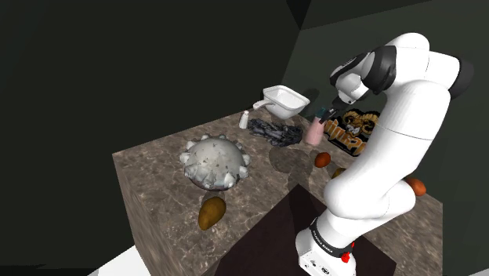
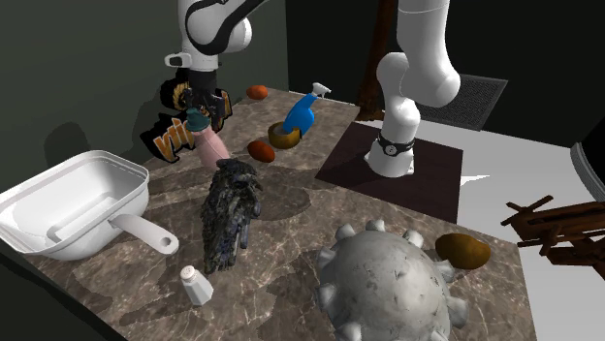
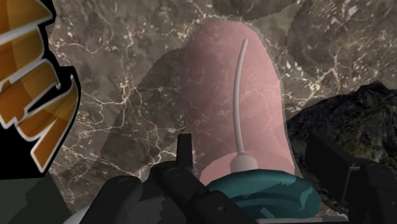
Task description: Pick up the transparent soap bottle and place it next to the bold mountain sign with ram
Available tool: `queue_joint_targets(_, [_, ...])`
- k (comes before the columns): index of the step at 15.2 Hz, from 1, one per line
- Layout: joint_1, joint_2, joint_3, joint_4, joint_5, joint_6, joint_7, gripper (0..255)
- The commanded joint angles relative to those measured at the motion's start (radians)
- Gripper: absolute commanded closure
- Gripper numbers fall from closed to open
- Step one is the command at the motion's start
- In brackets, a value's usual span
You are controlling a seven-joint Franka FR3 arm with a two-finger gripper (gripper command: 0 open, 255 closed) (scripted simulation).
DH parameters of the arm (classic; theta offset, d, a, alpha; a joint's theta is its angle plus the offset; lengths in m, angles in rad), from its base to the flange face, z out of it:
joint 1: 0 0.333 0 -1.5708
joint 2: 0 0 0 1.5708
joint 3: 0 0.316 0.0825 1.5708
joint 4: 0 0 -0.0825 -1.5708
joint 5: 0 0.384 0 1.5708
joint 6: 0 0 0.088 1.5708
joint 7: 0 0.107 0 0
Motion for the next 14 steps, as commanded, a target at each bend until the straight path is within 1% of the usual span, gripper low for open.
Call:
queue_joint_targets(1, [-0.004, 0.014, 0.006, -0.012, 0.016, 0.023, -0.015, 255])
queue_joint_targets(2, [-0.006, 0.023, 0.009, -0.016, 0.026, 0.034, -0.023, 255])
queue_joint_targets(10, [-0.006, 0.023, 0.009, -0.016, 0.026, 0.034, -0.023, 255])
queue_joint_targets(11, [-0.006, 0.023, 0.009, -0.016, 0.026, 0.034, -0.023, 0])
queue_joint_targets(14, [-0.006, 0.023, 0.009, -0.016, 0.026, 0.034, -0.023, 0])
